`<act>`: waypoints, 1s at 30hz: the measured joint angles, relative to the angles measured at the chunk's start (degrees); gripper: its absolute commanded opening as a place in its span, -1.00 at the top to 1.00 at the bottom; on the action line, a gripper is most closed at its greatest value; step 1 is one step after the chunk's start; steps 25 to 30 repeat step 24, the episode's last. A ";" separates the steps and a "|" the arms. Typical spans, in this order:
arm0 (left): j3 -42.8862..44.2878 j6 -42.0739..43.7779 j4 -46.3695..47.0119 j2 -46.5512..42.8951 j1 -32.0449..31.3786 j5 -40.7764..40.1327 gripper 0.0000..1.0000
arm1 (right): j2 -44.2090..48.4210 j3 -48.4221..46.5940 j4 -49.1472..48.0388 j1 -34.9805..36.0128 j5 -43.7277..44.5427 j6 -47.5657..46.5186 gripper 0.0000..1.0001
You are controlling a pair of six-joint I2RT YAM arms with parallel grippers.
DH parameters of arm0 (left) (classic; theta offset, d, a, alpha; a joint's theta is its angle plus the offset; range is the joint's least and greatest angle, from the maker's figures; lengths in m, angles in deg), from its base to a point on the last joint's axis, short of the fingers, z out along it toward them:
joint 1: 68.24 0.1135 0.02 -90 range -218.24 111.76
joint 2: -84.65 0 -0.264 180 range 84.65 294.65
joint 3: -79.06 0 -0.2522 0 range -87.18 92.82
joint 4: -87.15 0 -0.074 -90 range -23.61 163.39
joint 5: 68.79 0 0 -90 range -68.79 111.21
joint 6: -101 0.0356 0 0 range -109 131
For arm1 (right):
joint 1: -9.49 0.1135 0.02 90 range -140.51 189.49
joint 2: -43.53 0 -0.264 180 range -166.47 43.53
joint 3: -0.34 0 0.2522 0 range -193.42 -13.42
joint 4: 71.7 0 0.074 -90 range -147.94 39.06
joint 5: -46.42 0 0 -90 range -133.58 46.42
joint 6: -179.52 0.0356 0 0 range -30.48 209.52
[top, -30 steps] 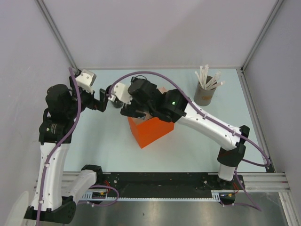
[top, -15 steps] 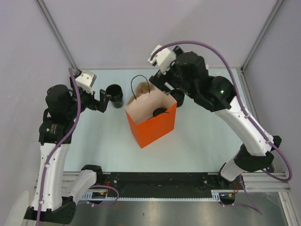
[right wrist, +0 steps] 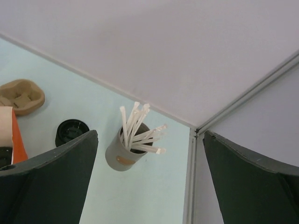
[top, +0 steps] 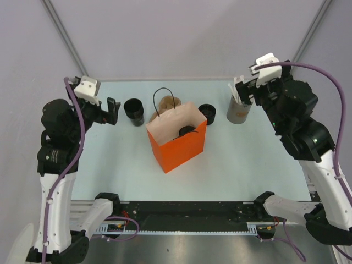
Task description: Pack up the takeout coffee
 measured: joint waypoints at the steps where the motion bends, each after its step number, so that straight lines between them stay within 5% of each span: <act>1: 0.59 -0.17 0.15 -0.11 0.02 -1.20 -0.99 | 1.46 1.14 -1.09 -0.31 0.13 -0.09 -0.99; 12: 14.71 -0.52 2.60 -0.66 0.11 -15.26 -1.00 | 9.44 1.01 -6.54 -0.61 1.05 0.44 -0.99; 30: 19.02 -0.76 3.21 -1.84 0.11 -17.55 -1.00 | 11.23 -0.83 -8.02 -1.05 1.05 1.42 -1.00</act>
